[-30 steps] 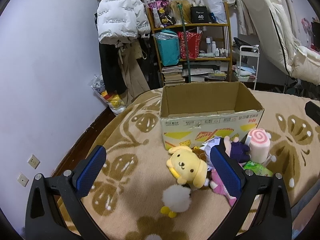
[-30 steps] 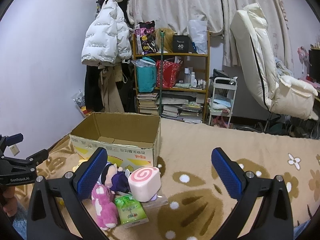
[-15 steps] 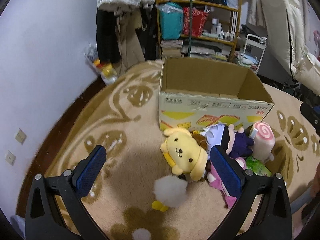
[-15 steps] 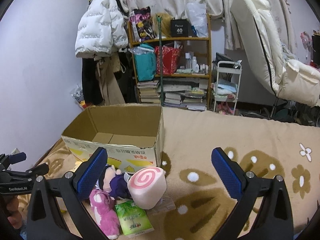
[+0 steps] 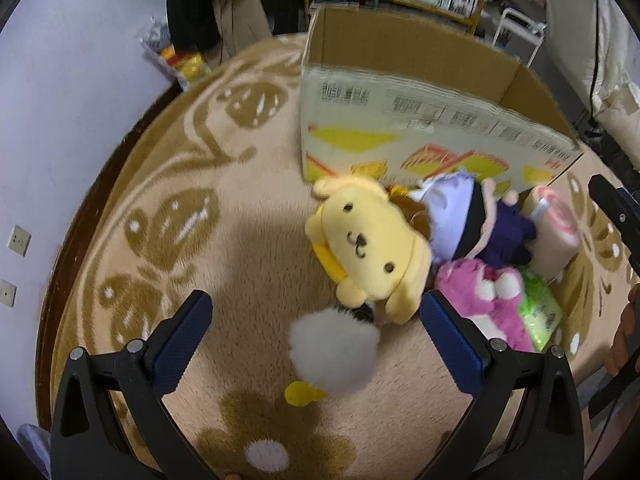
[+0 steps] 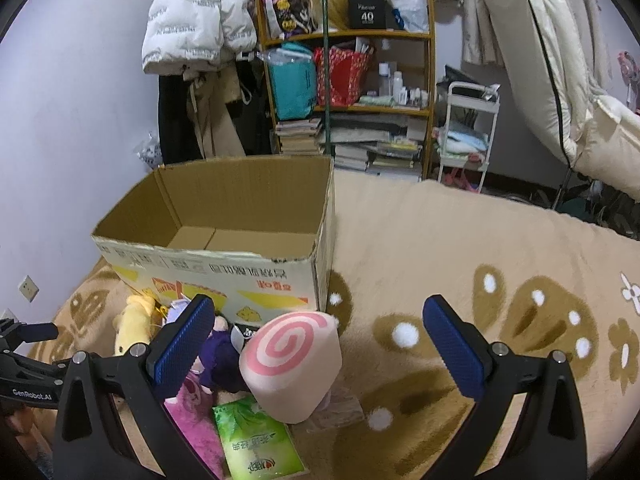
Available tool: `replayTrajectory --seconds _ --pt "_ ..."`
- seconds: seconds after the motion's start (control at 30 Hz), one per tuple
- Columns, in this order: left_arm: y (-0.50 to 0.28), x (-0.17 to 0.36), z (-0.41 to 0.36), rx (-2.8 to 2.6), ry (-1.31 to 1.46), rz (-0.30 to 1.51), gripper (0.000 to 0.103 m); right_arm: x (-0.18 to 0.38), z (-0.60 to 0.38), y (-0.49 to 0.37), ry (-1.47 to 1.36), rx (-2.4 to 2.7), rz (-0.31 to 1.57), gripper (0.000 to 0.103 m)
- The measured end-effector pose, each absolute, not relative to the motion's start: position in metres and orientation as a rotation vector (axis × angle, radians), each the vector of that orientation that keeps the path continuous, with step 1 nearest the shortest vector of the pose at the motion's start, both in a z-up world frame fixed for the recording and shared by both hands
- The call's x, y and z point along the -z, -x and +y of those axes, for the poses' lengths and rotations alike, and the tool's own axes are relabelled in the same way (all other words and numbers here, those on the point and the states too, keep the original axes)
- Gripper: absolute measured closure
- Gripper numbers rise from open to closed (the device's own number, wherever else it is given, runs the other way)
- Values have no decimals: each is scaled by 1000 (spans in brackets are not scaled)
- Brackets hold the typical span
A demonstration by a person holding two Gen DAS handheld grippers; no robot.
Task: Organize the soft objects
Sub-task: 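Grasp the white fluffy pompom with the left gripper while the right gripper grasps the pink swirl cake plush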
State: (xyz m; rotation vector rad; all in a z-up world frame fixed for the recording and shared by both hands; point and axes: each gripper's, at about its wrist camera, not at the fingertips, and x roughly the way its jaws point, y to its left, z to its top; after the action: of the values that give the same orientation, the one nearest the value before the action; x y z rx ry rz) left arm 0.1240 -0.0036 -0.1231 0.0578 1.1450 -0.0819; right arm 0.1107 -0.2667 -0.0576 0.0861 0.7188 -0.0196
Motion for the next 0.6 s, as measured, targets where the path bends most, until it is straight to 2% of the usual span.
replayTrajectory --seconds 0.4,0.47,0.6 --pt "-132 156 -12 127 -74 1286 1 93 -269 -119 -109 13 834 0" --pt "-132 157 -15 120 -80 1294 1 100 -270 -123 -114 5 869 7" --pt "-135 164 -10 103 -90 1315 7 105 -271 -123 -133 0 881 7"
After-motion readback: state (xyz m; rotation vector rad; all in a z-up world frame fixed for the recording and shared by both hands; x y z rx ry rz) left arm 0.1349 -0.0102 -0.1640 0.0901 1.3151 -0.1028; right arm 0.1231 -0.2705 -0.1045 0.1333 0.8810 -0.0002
